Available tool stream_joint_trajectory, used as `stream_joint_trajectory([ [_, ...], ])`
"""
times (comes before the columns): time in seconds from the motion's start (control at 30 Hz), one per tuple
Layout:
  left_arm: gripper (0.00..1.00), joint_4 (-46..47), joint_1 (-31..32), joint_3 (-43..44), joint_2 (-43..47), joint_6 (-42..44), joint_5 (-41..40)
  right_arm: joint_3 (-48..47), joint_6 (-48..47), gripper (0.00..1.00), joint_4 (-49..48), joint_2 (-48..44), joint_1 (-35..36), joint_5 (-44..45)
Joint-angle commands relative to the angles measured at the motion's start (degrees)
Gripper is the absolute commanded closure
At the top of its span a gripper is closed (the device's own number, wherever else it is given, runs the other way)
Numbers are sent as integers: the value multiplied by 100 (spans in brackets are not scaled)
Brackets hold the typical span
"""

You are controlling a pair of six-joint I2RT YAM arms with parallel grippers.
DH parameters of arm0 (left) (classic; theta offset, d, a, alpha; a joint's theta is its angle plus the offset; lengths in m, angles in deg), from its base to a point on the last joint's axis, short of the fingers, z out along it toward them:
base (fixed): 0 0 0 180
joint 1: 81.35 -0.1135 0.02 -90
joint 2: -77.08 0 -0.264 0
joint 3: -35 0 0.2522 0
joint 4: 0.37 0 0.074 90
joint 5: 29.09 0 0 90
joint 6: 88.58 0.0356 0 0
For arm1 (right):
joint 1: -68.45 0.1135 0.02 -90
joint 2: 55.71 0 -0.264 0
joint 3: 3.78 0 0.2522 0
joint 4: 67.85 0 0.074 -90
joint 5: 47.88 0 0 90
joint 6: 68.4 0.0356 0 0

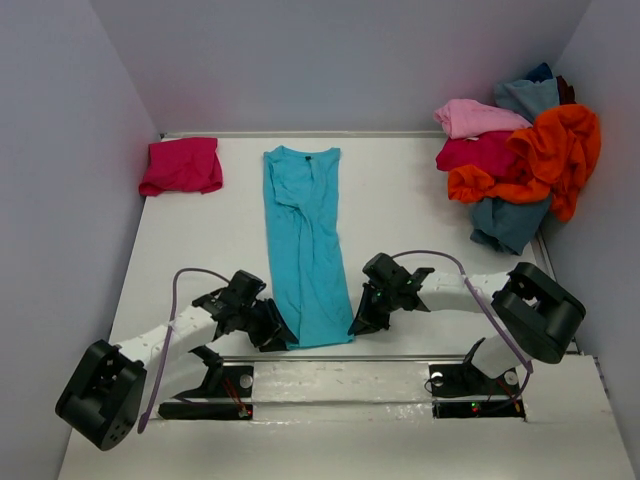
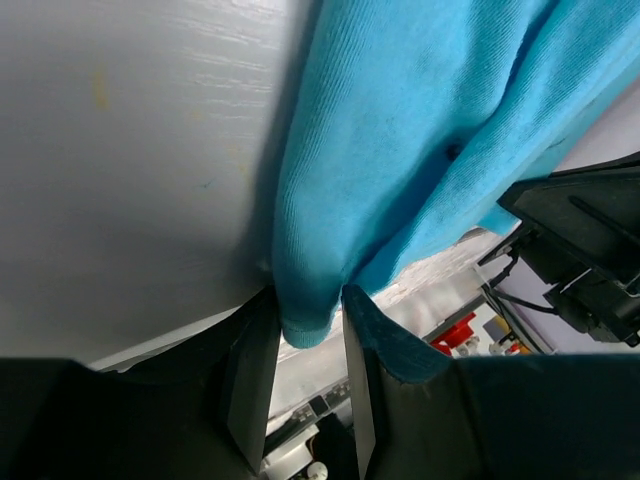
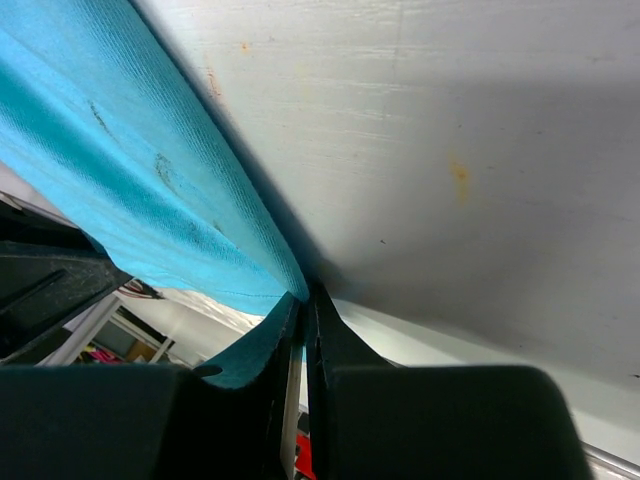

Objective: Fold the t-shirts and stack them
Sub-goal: Fold the tshirt

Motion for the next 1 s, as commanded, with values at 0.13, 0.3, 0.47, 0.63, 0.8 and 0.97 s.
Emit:
stream_joint_trajectory([
  [0.13,57,-267,31,-136,-106,270,-555,59,-71,92,215,-177,-103,205],
  [0.3,63,-276,31,-162,-106,287,-528,59,-62,93,215,-177,-103,214],
  [0.47,66,-258,31,-162,-141,296,-502,77,-44,93,189,-178,-103,197],
  [0.63,72,-276,31,-162,-132,296,-484,77,-44,93,180,-177,-103,197],
  [0.8,86,-311,31,-136,-62,296,-511,-28,-123,93,241,-72,-156,179],
  [0.97,94,-302,31,-162,-88,270,-502,-161,-202,93,294,7,-156,197],
])
